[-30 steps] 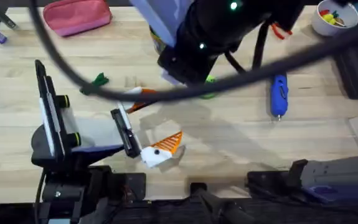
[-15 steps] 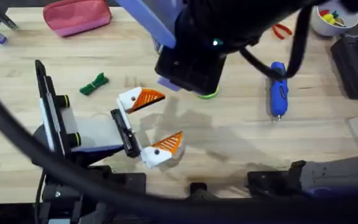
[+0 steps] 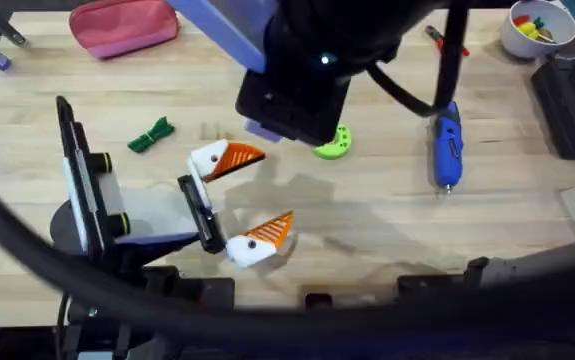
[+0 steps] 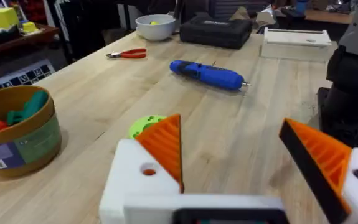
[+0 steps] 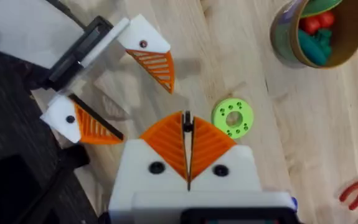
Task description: Pick up the gripper from the table and insert it into the empty holder that is missing its gripper. Then pick up a screw, insert it into the mounting hole, and use the screwdriver to tighten it. Finally, clean up the table by picking up the vegetable and placing it into the bucket.
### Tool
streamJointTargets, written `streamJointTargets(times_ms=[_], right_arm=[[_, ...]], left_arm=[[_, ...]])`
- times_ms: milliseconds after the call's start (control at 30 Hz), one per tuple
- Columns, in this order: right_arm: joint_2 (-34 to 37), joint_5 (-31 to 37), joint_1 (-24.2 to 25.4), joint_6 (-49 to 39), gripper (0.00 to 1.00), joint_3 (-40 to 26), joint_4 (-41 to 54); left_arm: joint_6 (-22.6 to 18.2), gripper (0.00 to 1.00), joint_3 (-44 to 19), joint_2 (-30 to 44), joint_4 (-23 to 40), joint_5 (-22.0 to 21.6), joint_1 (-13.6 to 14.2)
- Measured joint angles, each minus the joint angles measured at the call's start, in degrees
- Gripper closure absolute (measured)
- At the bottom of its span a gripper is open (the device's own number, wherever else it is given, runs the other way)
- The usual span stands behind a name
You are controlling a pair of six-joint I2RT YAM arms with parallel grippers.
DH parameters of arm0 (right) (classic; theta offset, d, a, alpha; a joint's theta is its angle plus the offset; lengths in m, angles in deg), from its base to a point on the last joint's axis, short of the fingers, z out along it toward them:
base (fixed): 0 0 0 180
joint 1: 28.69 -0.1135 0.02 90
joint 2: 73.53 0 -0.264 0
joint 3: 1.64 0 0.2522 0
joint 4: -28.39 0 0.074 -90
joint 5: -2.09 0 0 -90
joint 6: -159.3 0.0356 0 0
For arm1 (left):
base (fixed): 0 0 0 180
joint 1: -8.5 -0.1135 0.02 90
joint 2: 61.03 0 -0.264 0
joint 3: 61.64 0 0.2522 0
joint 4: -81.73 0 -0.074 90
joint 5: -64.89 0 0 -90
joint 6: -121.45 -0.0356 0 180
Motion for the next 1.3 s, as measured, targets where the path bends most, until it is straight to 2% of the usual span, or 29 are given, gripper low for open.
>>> streamJointTargets(times_ms=[667,933,1300], right_arm=[[5.7,-0.1,-2.4,-3.5,0.997,-0.1,-3.4],[6.6,-4.8,-2.4,-13.1,0.997,-0.1,-3.9],[6.6,-5.9,-2.4,-23.3,0.997,-0.1,-6.8]], left_arm=[[0.0,0.015,0.0,0.0,0.0,0.0,0.0],[0.0,0.015,0.0,0.0,0.0,0.0,0.0],[0.0,0.015,0.0,0.0,0.0,0.0,0.0]])
